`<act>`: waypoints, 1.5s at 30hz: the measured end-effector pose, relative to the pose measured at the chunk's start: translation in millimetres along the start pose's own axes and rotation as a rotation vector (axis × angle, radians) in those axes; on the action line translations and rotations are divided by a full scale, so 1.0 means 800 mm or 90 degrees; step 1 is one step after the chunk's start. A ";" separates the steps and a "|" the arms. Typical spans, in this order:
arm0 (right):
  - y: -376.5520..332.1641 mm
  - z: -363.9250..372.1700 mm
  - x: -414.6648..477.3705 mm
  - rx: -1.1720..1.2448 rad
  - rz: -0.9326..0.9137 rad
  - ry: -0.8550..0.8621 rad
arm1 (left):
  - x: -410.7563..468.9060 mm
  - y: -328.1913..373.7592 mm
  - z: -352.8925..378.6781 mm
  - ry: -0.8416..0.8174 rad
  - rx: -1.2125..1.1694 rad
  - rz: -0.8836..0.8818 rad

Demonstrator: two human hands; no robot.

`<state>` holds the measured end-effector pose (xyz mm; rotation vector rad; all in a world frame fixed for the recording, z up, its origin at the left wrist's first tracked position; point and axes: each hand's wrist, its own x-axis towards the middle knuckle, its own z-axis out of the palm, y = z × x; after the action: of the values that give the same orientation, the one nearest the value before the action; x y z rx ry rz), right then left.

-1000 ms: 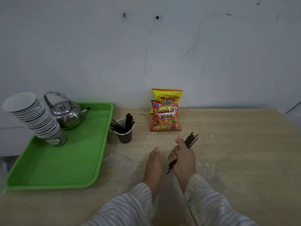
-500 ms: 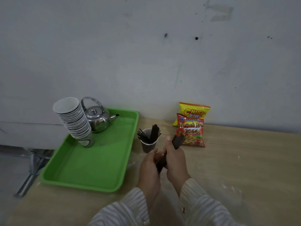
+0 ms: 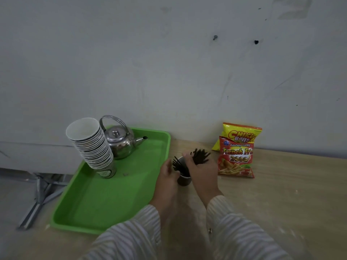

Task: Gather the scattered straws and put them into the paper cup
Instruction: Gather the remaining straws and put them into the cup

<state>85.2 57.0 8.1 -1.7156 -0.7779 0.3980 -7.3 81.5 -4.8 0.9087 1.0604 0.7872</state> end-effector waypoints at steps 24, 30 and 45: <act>0.011 0.002 -0.003 -0.181 -0.243 0.002 | 0.005 -0.006 -0.002 -0.074 0.042 0.023; 0.007 0.012 0.004 -0.412 -0.245 -0.009 | 0.005 -0.006 0.001 -0.072 0.048 0.019; 0.005 -0.013 0.012 -0.005 -0.008 -0.045 | 0.003 -0.005 0.001 -0.053 0.090 0.048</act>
<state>100.2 55.4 8.5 -1.7108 -0.8430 0.4493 -5.0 81.9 -9.1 1.0975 1.0233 0.7368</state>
